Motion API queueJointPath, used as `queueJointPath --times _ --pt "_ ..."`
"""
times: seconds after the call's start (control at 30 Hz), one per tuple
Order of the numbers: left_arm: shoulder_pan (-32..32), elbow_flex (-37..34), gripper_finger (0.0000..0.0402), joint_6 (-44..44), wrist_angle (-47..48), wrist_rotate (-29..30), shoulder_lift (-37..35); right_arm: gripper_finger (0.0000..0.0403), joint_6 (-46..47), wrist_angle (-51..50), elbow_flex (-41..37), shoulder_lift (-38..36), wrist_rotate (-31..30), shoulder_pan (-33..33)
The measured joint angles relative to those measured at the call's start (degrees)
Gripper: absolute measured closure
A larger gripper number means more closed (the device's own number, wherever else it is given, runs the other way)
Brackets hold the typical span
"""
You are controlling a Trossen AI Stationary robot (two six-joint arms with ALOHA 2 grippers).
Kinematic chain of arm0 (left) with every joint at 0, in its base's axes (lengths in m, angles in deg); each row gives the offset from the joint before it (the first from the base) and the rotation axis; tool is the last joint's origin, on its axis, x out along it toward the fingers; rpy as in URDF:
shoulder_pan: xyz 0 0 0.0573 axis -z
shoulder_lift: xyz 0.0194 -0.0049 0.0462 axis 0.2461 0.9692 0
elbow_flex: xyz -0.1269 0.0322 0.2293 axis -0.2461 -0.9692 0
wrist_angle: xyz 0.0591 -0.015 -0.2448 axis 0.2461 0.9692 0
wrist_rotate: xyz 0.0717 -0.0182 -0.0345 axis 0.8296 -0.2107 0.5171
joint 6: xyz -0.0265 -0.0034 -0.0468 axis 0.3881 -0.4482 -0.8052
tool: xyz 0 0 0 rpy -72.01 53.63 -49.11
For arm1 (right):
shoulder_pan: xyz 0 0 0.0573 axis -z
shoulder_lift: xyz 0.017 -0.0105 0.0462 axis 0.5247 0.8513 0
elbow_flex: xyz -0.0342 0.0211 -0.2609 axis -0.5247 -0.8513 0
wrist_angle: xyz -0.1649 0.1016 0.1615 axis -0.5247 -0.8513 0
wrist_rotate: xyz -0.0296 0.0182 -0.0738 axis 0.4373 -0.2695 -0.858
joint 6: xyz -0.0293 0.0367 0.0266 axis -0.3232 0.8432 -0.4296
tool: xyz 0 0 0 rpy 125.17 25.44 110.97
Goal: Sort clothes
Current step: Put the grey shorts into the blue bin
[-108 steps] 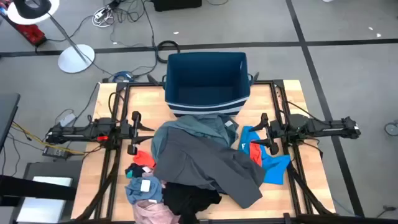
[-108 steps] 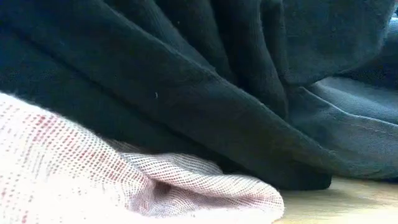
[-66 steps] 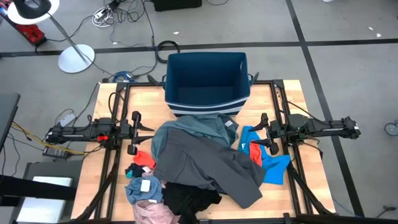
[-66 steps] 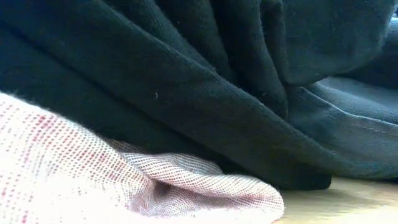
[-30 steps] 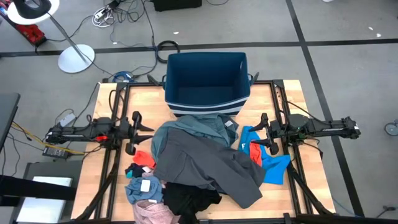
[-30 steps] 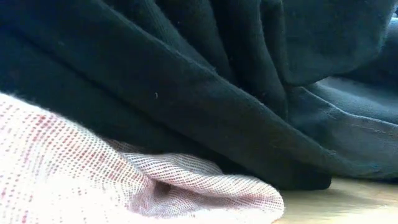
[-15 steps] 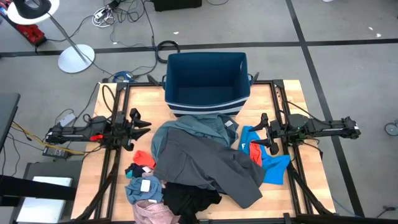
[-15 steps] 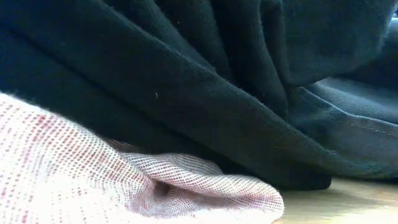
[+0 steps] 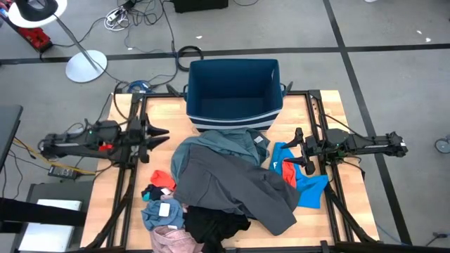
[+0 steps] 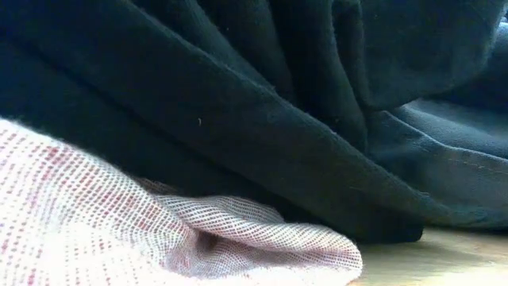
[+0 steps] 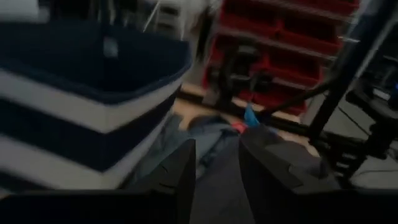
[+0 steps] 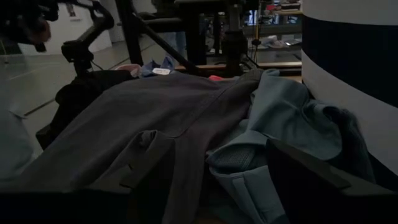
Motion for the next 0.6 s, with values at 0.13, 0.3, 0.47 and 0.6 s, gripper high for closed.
queueJointPath --times 0.13,0.3,0.47,0.6 --pt "0.00 10.49 0.0286 -8.41 8.75 -3.43 11.88 0.0149 -0.01 0.00 0.00 0.01 0.01 -0.02" --pt "0.06 18.53 0.0318 -16.01 13.83 -6.10 25.02 0.0149 0.00 -0.02 0.00 0.01 0.02 0.00" --pt "0.07 20.96 0.0330 -21.61 15.55 -10.04 32.93 0.0149 0.00 0.00 0.00 0.00 0.00 0.00" --pt "-0.02 20.96 0.0317 -28.03 15.71 -11.41 35.66 0.0149 0.01 -0.01 0.00 0.02 0.00 -0.02"
